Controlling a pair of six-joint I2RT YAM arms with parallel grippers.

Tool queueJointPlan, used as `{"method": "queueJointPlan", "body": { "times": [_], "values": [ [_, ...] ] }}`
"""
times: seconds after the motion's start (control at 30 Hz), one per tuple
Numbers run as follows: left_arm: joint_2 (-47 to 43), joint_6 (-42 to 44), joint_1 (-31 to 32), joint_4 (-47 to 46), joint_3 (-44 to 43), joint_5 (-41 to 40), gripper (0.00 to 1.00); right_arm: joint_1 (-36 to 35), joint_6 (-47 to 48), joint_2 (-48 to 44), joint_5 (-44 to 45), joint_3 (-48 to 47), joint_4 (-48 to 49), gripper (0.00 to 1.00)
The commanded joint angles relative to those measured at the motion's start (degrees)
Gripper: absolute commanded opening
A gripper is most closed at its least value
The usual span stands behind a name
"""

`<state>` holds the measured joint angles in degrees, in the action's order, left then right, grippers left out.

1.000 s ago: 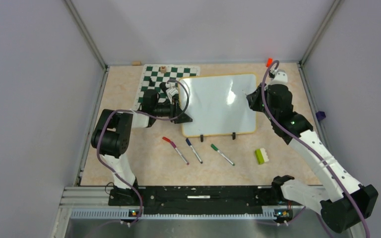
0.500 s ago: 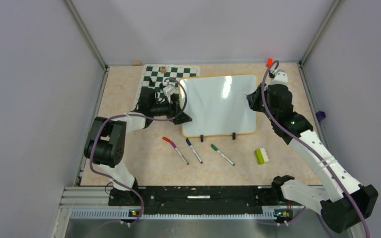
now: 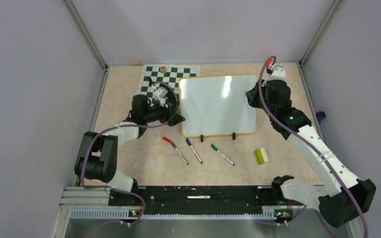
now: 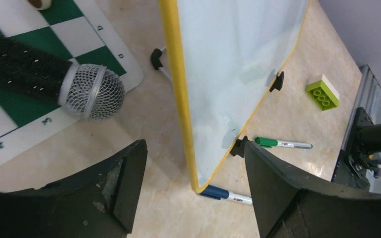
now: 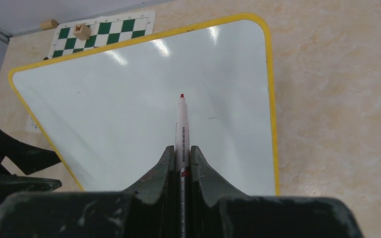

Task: Write a sentence on the whiteboard
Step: Move the whiteboard to the center of the board, then hold the whiteboard on the whiteboard stand.

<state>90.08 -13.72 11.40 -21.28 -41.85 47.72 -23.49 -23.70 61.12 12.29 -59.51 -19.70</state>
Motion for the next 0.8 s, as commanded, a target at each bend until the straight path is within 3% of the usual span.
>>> {"method": "queueJointPlan", "body": {
  "times": [0.0, 0.27, 0.43, 0.6, 0.77],
  "values": [
    [-10.33, -1.20, -0.85, -3.86, 4.52, -7.25, 0.74, 0.54, 1.27, 1.17, -1.76, -4.03, 1.05, 0.00],
    [-21.19, 0.91, -0.85, -2.57, 10.01, -10.78, 0.68, 0.54, -0.29, 5.51, -12.65, -8.09, 2.21, 0.00],
    [-24.95, 0.78, -0.85, -5.63, 11.48, -8.69, 0.70, -0.34, -1.48, 6.82, -21.04, -9.32, 7.81, 0.00],
    [-28.03, -1.15, -0.78, -8.98, 15.30, -13.46, 0.71, -3.89, 0.78, 7.71, -19.89, -11.09, 9.69, 0.00],
    [-30.58, -0.78, -0.80, -6.67, 15.94, -16.88, 0.70, -5.35, 1.39, 9.45, -19.94, -12.17, 9.87, 0.00]
  ]
}}
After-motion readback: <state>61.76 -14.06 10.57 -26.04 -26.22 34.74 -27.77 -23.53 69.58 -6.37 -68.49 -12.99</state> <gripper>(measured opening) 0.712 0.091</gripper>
